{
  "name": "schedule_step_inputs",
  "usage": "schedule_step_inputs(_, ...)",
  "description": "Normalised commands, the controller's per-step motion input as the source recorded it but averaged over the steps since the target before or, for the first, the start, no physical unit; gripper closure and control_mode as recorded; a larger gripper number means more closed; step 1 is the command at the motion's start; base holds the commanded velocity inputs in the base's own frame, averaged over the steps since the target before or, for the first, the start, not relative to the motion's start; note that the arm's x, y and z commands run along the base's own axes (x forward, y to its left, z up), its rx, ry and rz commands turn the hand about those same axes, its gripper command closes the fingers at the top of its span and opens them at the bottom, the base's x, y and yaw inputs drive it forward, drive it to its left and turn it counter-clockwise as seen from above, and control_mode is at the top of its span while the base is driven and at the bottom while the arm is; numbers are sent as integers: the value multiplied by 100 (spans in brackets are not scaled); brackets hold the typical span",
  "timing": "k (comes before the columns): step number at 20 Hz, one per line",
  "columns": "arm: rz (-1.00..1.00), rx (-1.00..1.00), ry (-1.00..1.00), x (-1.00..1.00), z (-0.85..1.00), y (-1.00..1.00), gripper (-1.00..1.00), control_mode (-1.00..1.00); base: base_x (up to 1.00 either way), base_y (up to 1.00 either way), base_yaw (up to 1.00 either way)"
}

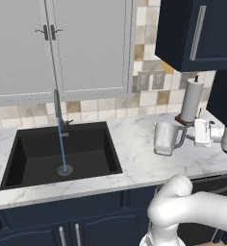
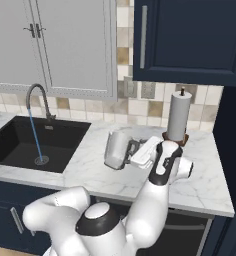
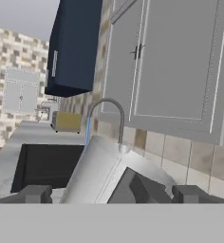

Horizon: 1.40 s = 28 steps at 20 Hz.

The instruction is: Turn on the sink faucet and place the jug under the water for a few seconds to fill it up.

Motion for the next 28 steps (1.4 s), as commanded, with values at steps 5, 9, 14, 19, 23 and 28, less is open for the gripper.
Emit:
schedule_step_inputs(5, 0, -7, -17, -36, -12, 0, -100, -100, 0, 0, 0)
schedule_step_inputs(9, 0, -10, -16, -18, -20, 1, -100, -100, 0, 0, 0)
schedule_step_inputs(14, 0, -9, -5, 0, -15, 9, -100, -100, 0, 0, 0)
schedule_step_inputs(19, 0, -9, -7, 0, -1, 14, -100, -100, 0, 0, 0)
schedule_step_inputs(23, 0, -12, -17, -11, 27, 1, -100, -100, 0, 0, 0)
schedule_step_inputs(28, 0, -5, -7, 0, 8, 2, -100, -100, 0, 0, 0)
